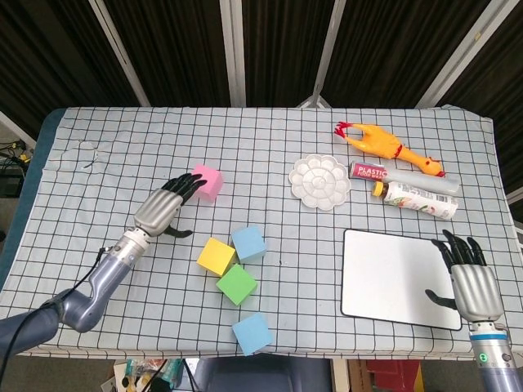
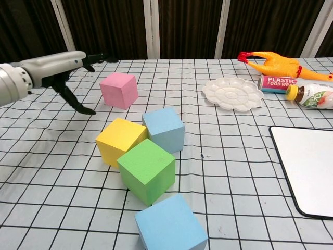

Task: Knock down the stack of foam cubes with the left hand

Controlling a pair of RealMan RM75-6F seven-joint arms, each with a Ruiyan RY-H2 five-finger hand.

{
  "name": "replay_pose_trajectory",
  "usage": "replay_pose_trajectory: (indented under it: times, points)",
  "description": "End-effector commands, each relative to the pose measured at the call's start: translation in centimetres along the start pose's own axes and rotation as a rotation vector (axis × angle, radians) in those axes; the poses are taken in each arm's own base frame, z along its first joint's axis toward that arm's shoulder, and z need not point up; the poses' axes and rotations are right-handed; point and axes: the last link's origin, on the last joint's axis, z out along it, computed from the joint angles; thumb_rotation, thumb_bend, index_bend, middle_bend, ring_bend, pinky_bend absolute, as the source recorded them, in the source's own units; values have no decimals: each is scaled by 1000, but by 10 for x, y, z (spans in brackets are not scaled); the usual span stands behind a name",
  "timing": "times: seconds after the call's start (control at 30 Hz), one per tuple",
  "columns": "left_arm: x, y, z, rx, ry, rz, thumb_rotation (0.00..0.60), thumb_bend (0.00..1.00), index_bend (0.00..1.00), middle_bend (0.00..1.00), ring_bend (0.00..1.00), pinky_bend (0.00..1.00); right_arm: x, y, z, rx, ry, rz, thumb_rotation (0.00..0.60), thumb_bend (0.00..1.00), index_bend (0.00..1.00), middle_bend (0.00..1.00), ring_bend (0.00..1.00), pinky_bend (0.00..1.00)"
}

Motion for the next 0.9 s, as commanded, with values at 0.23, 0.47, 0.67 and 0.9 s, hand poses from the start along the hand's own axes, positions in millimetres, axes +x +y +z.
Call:
replay_pose_trajectory:
  times: [0.23, 0.47, 0.67, 0.9]
  points:
    - [-6, -17, -45, 101, -296, -22, 600, 101, 19, 18, 0, 125, 0, -1, 0, -1, 4, -3, 600, 28, 182, 67, 115, 61]
    - [-17, 1, -35, 48, -329, -75, 600, 101, 18, 20, 0, 118, 1, 0, 1, -4, 9, 2, 600, 28, 182, 67, 115, 61]
    - [-25, 25, -20, -52, -240, -147, 600, 101, 25, 21, 0, 116, 2, 0, 1, -3, 13, 6, 600, 28, 182, 67, 115, 61]
    - [-32, 38, -14, -115, -210, -160, 600, 101, 54, 95, 47, 167, 3, 2, 1, -8, 6, 12, 600, 28, 182, 67, 118, 61]
